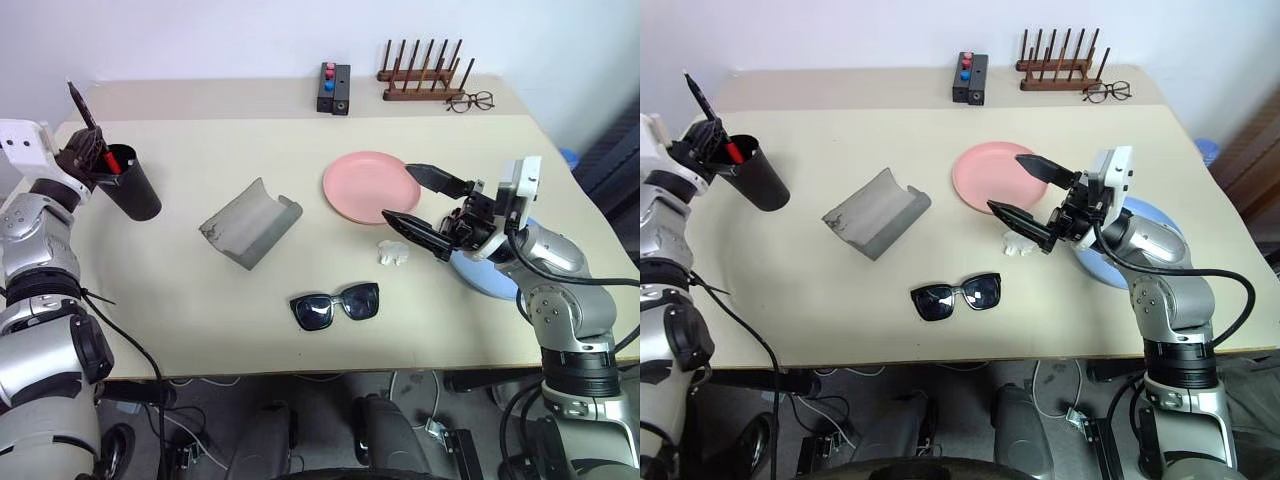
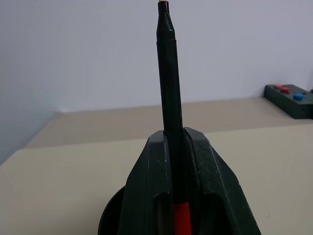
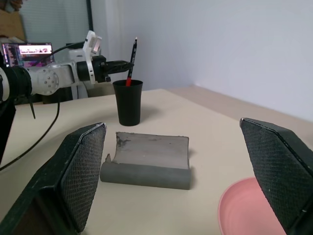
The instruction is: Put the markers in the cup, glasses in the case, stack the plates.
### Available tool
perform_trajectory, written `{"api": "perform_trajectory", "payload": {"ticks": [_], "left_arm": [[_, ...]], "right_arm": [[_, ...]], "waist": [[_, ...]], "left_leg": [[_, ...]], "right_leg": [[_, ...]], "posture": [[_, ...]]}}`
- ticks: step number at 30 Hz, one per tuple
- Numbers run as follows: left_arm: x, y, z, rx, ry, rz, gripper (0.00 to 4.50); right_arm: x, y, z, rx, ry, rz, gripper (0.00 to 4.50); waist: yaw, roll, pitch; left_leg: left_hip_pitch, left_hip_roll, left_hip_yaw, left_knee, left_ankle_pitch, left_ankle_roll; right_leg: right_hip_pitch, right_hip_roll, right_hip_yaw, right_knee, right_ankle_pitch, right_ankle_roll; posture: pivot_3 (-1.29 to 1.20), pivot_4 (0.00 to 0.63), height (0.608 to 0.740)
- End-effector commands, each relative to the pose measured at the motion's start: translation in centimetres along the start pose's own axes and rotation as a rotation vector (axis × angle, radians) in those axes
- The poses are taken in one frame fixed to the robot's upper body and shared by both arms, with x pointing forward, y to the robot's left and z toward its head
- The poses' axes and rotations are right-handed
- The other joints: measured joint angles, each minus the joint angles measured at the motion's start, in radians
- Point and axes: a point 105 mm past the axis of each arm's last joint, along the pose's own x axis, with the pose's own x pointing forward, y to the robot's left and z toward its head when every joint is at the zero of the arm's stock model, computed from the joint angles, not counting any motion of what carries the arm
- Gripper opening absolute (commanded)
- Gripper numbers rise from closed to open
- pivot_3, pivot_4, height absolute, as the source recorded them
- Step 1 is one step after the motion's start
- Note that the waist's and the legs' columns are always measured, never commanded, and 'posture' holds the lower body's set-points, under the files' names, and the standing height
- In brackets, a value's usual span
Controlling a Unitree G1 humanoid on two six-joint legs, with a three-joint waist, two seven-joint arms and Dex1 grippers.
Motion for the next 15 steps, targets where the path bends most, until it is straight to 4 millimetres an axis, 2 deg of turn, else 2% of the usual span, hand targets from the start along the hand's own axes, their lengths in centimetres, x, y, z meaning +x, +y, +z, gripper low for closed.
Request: {"api": "perform_trajectory", "payload": {"ticks": [1,2,4,9,10,13,15], "left_arm": [[0.0,0.6,1.3,0.023,-0.053,0.026,0.02],[0.0,0.6,1.4,0.017,-0.057,0.03,0.85],[0.0,0.6,1.4,0.012,-0.061,0.03,1.62],[0.0,0.3,1.6,0.024,-0.069,0.017,4.15],[0.0,0.4,1.7,0.022,-0.074,0.015,4.44],[0.0,0.1,2.3,0.027,-0.094,-0.009,4.44],[0.2,-0.8,2.6,0.003,-0.105,-0.069,4.44]], "right_arm": [[-0.1,-0.2,1.1,-0.046,-0.022,-0.001,4.5],[-0.1,-0.2,1.1,-0.047,-0.02,0.0,4.5],[-0.1,-0.2,1.0,-0.049,-0.017,0.002,4.5],[0.0,-0.2,1.0,-0.047,-0.017,0.006,4.5],[0.0,-0.2,0.9,-0.047,-0.016,0.007,4.5],[0.0,-0.2,0.9,-0.047,-0.015,0.009,4.5],[0.0,-0.3,0.8,-0.046,-0.016,0.009,4.5]], "waist": [[0.001,0.0,0.0],[0.001,0.0,0.0],[0.001,0.0,0.0],[0.0,0.0,0.0],[0.0,0.0,0.0],[0.0,0.0,0.0],[0.0,0.0,0.0]], "left_leg": [[0.0,0.0,0.0,0.0,0.0,0.0],[0.0,0.0,0.0,0.0,0.0,0.0],[0.0,0.0,0.0,0.0,0.0,0.0],[0.0,0.0,0.0,0.0,0.0,0.0],[0.0,0.0,0.0,0.0,0.0,0.0],[0.0,0.0,0.0,0.0,0.0,0.0],[0.0,0.0,0.0,0.0,0.0,0.0]], "right_leg": [[0.0,0.0,0.0,0.0,0.0,0.0],[0.0,0.0,0.0,0.0,0.0,0.0],[0.0,0.0,0.0,0.0,0.0,0.0],[0.0,0.0,0.0,0.0,0.0,0.0],[0.0,0.0,0.0,0.0,0.0,0.0],[0.0,0.0,0.0,0.0,0.0,0.0],[0.0,0.0,0.0,0.0,0.0,0.0]], "posture": [[0.0,0.15,0.74],[0.0,0.15,0.74],[0.0,0.15,0.74],[0.0,0.15,0.74],[0.0,0.15,0.74],[0.0,0.15,0.74],[0.0,0.15,0.74]]}}
